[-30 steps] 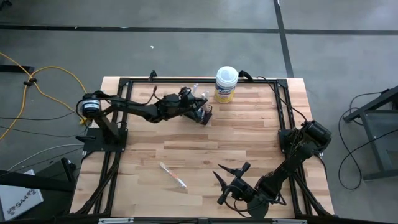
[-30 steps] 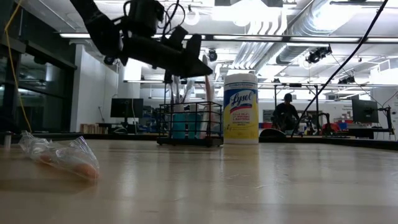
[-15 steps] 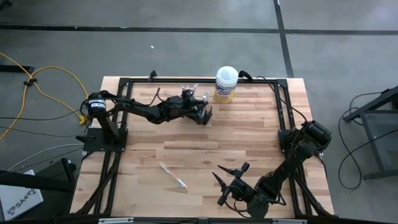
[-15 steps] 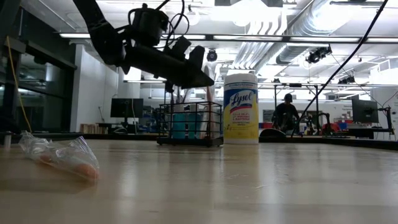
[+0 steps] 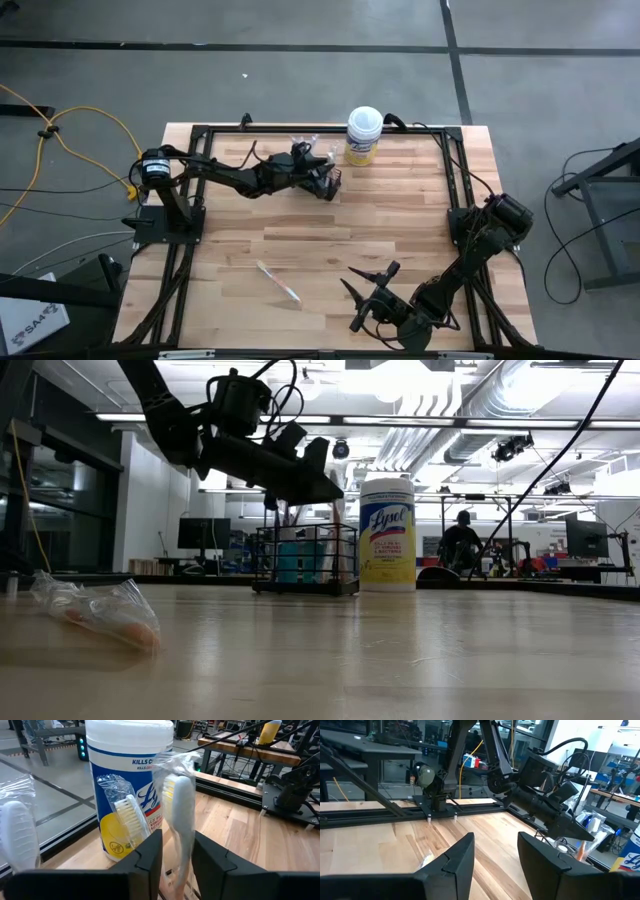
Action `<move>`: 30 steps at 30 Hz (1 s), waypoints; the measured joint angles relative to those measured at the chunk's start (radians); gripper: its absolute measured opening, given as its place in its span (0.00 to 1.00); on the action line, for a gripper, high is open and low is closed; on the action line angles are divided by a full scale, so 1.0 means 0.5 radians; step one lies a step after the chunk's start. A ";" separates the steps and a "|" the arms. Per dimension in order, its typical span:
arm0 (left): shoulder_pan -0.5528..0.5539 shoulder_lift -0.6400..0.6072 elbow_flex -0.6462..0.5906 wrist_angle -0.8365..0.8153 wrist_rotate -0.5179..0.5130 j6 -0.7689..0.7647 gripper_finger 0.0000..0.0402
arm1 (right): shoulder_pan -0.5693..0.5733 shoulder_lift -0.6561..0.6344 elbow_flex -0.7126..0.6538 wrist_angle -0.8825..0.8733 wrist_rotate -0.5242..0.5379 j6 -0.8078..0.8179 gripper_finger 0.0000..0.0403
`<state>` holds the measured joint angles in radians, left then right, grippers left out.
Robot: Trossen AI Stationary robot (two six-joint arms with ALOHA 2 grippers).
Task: Pick & Place toothbrushing station
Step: Put the right orange toothbrush into the black mesh organizer, then put the orange toothbrush into the black mesh organizer
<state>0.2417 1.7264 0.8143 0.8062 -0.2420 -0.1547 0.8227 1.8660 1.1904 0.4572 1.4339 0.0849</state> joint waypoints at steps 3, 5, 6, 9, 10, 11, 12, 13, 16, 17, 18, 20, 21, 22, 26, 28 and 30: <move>0.000 0.000 0.000 0.001 0.000 0.000 0.27 | 0.000 0.000 0.000 0.000 0.001 0.000 0.35; -0.001 0.000 0.000 0.002 0.001 -0.001 0.29 | 0.000 0.000 0.000 0.000 0.001 0.002 0.35; -0.001 0.000 0.000 0.003 0.001 -0.001 0.31 | 0.000 0.000 0.000 0.000 0.000 0.002 0.35; -0.016 0.000 0.000 0.004 0.001 -0.002 0.32 | 0.003 0.000 0.000 0.000 -0.003 0.002 0.35; -0.022 0.000 0.000 0.004 0.001 -0.002 0.32 | 0.005 0.000 0.000 0.000 -0.003 0.002 0.35; -0.029 0.000 0.000 0.002 0.001 -0.002 0.33 | 0.007 0.000 0.000 0.000 -0.003 0.002 0.35; -0.036 0.000 0.000 -0.006 0.001 -0.002 0.33 | 0.013 0.000 0.000 0.000 -0.003 0.009 0.35; -0.041 0.000 0.000 -0.019 -0.001 -0.002 0.33 | 0.018 0.000 0.000 -0.002 -0.001 0.024 0.35; -0.059 0.000 0.000 -0.071 -0.054 0.012 0.33 | 0.021 0.000 0.000 -0.019 -0.003 0.065 0.35; -0.066 0.000 0.000 -0.078 -0.058 0.019 0.33 | 0.027 0.000 0.000 -0.031 -0.002 0.086 0.35; -0.073 0.000 0.000 -0.079 -0.060 0.028 0.33 | 0.034 0.000 0.000 -0.045 0.001 0.103 0.35; -0.091 -0.001 0.000 -0.079 -0.063 0.052 0.33 | 0.043 0.000 0.000 -0.083 0.006 0.142 0.35; -0.099 -0.004 0.000 -0.080 -0.070 0.054 0.33 | 0.044 0.000 0.000 -0.093 0.005 0.162 0.35; -0.107 -0.007 0.000 -0.080 -0.077 0.054 0.33 | 0.044 0.000 0.000 -0.104 0.006 0.182 0.35; -0.142 -0.033 0.000 -0.090 -0.102 0.055 0.33 | 0.044 0.000 0.000 -0.125 0.001 0.225 0.35; -0.163 -0.046 0.000 -0.103 -0.104 0.055 0.33 | 0.044 0.000 0.000 -0.131 -0.002 0.256 0.35; -0.190 -0.067 0.000 -0.147 -0.104 0.055 0.33 | 0.044 0.000 0.000 -0.135 -0.012 0.263 0.35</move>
<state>0.1466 1.6930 0.8143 0.7326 -0.2939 -0.1271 0.8448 1.8660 1.1904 0.3897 1.4281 0.2165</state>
